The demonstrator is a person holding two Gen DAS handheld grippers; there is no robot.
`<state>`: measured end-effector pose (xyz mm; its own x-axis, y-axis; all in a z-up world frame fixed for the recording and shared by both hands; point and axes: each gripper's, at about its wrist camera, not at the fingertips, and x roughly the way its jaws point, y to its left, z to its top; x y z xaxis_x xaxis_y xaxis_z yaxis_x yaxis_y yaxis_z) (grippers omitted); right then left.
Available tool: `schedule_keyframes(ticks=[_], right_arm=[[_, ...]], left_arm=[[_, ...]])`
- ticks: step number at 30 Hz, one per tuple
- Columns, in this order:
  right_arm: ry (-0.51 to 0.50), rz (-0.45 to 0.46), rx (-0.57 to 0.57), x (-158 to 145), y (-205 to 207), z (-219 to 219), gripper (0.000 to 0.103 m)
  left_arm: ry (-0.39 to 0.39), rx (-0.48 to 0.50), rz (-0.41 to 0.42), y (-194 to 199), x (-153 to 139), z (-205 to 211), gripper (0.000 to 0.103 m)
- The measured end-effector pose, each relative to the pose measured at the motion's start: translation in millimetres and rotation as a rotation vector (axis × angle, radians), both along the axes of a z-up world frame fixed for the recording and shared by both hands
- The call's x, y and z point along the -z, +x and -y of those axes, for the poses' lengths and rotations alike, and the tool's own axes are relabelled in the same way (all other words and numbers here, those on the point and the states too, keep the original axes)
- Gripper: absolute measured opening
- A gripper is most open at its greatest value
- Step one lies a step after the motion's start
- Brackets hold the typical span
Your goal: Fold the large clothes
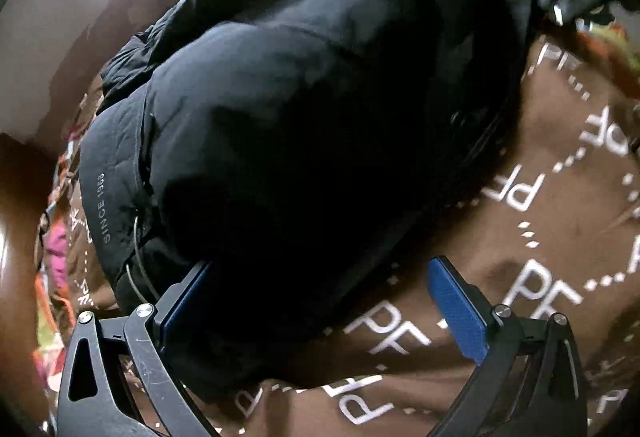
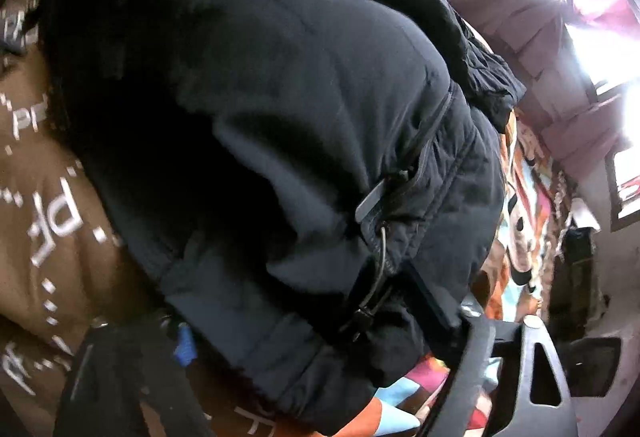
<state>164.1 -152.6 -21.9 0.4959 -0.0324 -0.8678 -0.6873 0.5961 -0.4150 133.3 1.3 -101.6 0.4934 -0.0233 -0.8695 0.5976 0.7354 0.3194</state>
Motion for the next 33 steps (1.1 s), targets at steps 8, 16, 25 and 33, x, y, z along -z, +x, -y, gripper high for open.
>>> schedule_keyframes(ticks=[8, 16, 25, 33], right_arm=[[0.27, -0.151, 0.118, -45.2, 37.5, -5.2, 0.024], [0.639, -0.259, 0.268, -112.0, 71.4, 12.3, 0.018], [0.75, -0.283, 0.302, -139.4, 86.4, 10.8, 0.018], [0.826, -0.244, 0.311, -151.4, 97.1, 17.9, 0.018]], left_arm=[[0.04, -0.004, 0.034, 0.3, 6.4, -1.6, 0.101], [0.035, 0.009, 0.064, -4.3, 4.1, -3.4, 0.101], [0.056, -0.053, 0.16, 8.7, -9.9, -12.6, 0.101], [0.001, -0.107, 0.238, 27.5, -38.3, -26.4, 0.101]])
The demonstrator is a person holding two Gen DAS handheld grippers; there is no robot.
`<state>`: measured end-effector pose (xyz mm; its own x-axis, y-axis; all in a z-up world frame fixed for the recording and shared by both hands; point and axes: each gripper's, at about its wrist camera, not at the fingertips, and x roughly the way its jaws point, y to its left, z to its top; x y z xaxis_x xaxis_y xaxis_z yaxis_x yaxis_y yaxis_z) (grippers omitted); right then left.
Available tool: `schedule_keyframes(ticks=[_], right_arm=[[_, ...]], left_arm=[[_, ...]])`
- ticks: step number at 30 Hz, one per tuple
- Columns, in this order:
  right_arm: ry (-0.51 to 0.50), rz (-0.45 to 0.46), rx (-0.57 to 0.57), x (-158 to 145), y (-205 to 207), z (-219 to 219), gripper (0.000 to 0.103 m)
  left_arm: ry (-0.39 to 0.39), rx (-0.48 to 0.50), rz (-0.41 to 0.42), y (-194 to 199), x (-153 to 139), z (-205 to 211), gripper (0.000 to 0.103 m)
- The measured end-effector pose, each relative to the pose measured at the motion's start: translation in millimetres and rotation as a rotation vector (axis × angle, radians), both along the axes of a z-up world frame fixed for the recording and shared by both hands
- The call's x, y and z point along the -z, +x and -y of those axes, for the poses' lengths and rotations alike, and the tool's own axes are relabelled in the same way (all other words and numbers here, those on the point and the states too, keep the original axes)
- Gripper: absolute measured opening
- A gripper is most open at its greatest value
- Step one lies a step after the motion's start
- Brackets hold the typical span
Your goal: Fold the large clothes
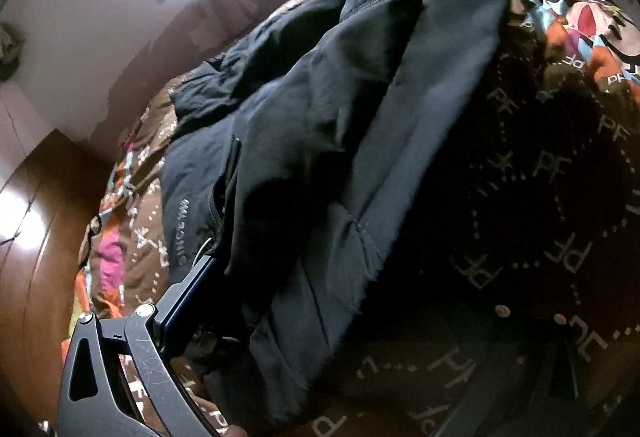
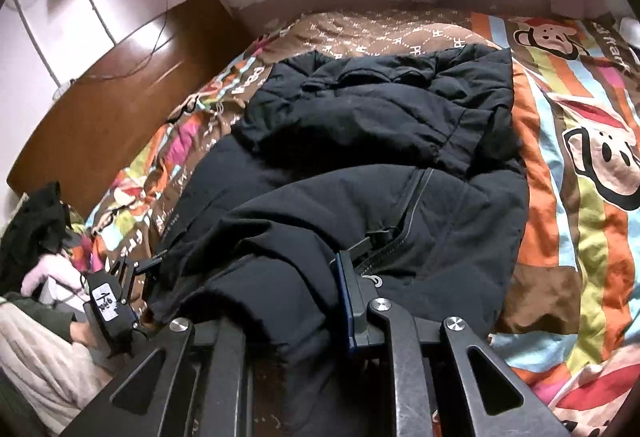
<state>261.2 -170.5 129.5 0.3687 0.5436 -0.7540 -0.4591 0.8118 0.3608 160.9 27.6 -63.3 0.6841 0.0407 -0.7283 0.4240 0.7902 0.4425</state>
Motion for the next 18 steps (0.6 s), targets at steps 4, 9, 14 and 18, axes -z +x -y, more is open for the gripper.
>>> schedule_keyframes(ticks=[4, 9, 14, 18], right_arm=[[0.013, 0.027, 0.021, -10.1, 2.1, -0.2, 0.018], [0.018, 0.036, 0.036, -11.6, 3.2, 4.3, 0.018], [0.025, 0.039, 0.056, -13.4, 3.9, 9.8, 0.018], [0.034, 0.046, 0.07, -17.4, 6.3, 13.0, 0.018]], left_arm=[[-0.027, -0.024, 0.054, 0.2, -21.3, -0.8, 0.091], [-0.101, -0.074, 0.138, 9.4, -59.5, -15.0, 0.084], [-0.148, -0.071, 0.187, 9.0, -83.5, -18.1, 0.084], [-0.106, -0.016, 0.257, -3.1, -88.9, -14.1, 0.084]])
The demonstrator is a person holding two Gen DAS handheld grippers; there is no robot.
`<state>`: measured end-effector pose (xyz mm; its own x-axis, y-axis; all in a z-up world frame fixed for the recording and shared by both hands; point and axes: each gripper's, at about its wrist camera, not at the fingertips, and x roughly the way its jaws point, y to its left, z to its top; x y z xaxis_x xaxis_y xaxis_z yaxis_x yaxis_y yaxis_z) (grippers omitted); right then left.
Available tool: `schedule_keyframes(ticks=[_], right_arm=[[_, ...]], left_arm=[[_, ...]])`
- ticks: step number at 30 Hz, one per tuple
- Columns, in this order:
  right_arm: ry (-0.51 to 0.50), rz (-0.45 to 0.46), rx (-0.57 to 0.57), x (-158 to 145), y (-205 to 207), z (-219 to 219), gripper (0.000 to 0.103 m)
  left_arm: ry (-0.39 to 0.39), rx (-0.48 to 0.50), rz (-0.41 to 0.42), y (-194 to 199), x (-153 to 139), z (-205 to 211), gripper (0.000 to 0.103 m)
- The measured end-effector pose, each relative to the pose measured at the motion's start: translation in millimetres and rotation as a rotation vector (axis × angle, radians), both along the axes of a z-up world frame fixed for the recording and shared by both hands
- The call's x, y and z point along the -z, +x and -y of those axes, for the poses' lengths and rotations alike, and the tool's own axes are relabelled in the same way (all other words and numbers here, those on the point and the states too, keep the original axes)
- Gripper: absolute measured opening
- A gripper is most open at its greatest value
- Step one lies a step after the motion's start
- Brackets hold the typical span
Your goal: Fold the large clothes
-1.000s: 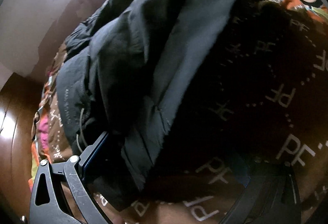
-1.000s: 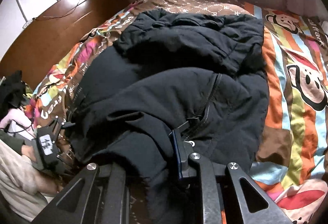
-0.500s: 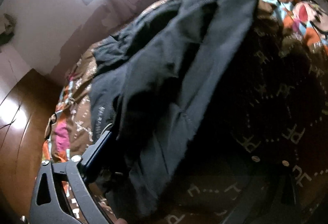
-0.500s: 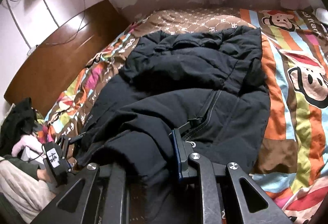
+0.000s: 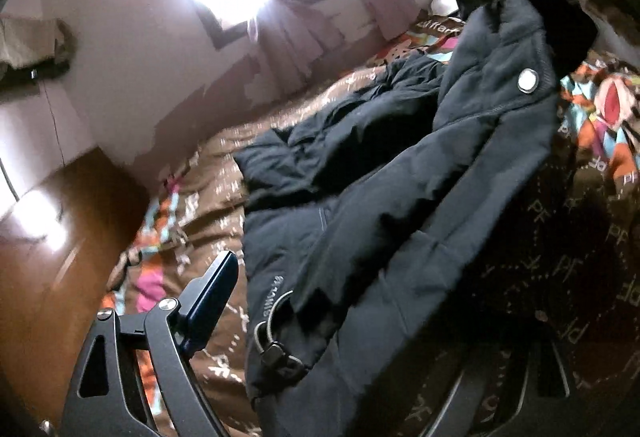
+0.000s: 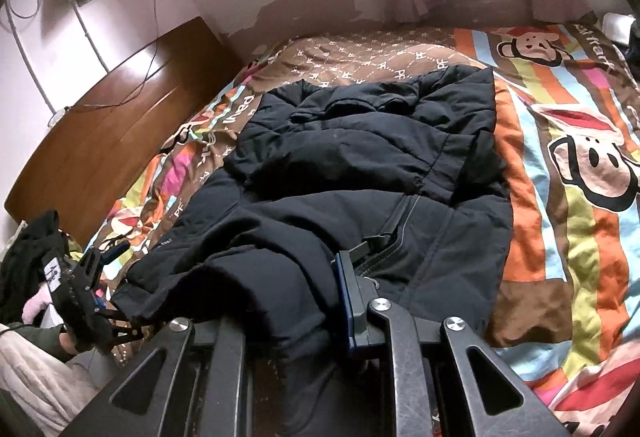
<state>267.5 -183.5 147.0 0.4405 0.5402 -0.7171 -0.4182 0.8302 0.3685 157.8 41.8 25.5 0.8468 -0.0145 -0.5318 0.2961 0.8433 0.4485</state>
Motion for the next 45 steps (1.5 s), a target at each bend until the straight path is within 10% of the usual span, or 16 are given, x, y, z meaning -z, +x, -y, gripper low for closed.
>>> schedule_keyframes(ticks=[10, 15, 18, 24, 45], right_arm=[[-0.017, 0.012, -0.004, 1.4, -2.7, -1.3, 0.018], [-0.061, 0.064, -0.004, 5.0, -15.6, -1.1, 0.016], [-0.106, 0.143, 0.002, 2.4, -28.6, -3.3, 0.012], [-0.104, 0.291, 0.065, -19.4, -50.5, 3.4, 0.009], [0.002, 0.548, -0.041, -155.4, -154.9, -7.0, 0.008]], left_arm=[[0.133, 0.051, 0.07, -8.4, 9.8, 10.0, 0.062], [0.11, 0.08, 0.025, 4.7, 8.8, 5.8, 0.017], [0.035, 0.063, 0.043, 13.6, -6.2, 4.1, 0.01], [-0.115, 0.023, 0.124, 19.5, -58.4, -7.0, 0.006], [-0.195, 0.037, 0.191, -48.0, -202.6, -29.9, 0.006]])
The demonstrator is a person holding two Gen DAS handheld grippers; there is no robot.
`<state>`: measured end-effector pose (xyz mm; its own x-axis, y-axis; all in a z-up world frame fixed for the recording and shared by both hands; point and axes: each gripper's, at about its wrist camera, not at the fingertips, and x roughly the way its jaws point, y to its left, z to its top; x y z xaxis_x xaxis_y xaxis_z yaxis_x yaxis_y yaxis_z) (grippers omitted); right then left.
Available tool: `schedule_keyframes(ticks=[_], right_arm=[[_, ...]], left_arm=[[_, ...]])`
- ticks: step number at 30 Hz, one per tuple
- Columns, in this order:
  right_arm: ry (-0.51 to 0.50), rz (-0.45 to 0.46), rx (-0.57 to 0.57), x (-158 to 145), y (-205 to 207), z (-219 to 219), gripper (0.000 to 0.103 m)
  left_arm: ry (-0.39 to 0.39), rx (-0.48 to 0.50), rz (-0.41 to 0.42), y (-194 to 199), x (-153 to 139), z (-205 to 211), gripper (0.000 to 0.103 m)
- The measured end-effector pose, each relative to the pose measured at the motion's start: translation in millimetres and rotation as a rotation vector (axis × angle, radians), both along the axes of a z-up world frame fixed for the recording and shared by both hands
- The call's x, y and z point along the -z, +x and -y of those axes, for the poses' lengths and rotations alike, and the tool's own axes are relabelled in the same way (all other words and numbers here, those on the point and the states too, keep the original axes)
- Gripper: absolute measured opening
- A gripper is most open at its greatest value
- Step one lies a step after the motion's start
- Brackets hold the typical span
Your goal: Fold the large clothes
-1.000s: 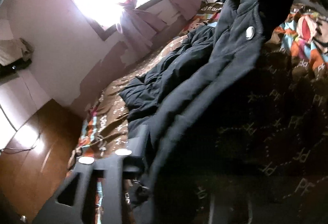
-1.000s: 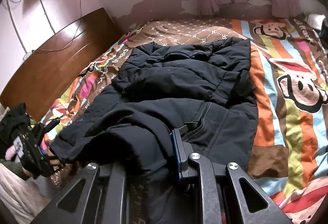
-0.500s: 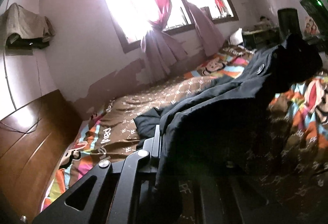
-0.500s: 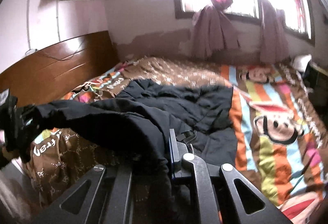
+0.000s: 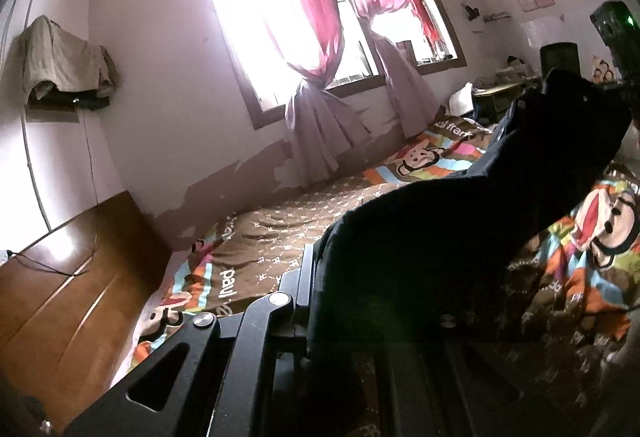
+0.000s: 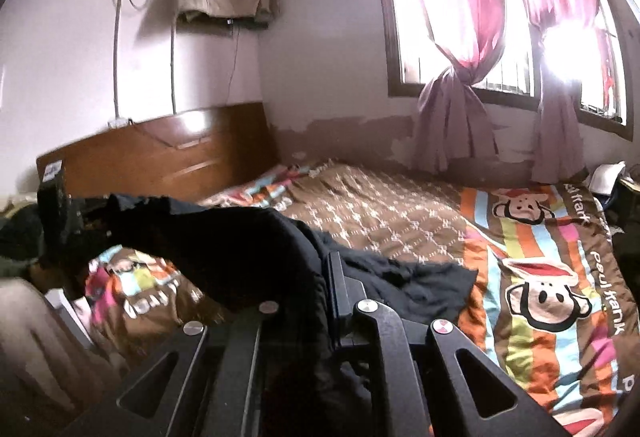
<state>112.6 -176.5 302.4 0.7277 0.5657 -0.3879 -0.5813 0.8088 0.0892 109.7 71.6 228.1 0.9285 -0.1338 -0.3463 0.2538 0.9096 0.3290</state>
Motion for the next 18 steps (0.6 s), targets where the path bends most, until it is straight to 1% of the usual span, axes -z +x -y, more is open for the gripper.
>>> schedule_keyframes(ticks=[4, 5, 7, 9, 12, 16, 18], right_arm=[[-0.026, 0.019, 0.032, -7.0, 23.4, -7.7, 0.008], [-0.02, 0.008, 0.043, -6.5, 31.6, -8.3, 0.008], [0.011, -0.051, 0.072, -3.0, 57.3, -8.8, 0.008], [0.026, -0.099, 0.094, 3.3, 78.9, -8.8, 0.008], [0.025, -0.135, 0.123, 14.1, 106.4, -10.2, 0.008], [0.053, -0.182, 0.163, 27.1, 135.7, -7.2, 0.008], [0.041, -0.178, 0.185, 33.5, 150.3, -7.5, 0.008]], left_arm=[[-0.006, -0.011, -0.057, 34.4, -3.6, 1.7, 0.006], [-0.011, -0.015, -0.077, 45.0, -2.9, 2.4, 0.006], [-0.021, -0.019, -0.114, 66.2, -1.6, 2.7, 0.006], [-0.009, -0.025, -0.139, 87.7, 2.1, 4.2, 0.006], [0.033, -0.03, -0.154, 114.2, 9.3, 11.6, 0.006], [0.028, -0.039, -0.162, 143.1, 21.3, 15.3, 0.006], [0.029, -0.046, -0.164, 157.7, 28.9, 16.2, 0.006]])
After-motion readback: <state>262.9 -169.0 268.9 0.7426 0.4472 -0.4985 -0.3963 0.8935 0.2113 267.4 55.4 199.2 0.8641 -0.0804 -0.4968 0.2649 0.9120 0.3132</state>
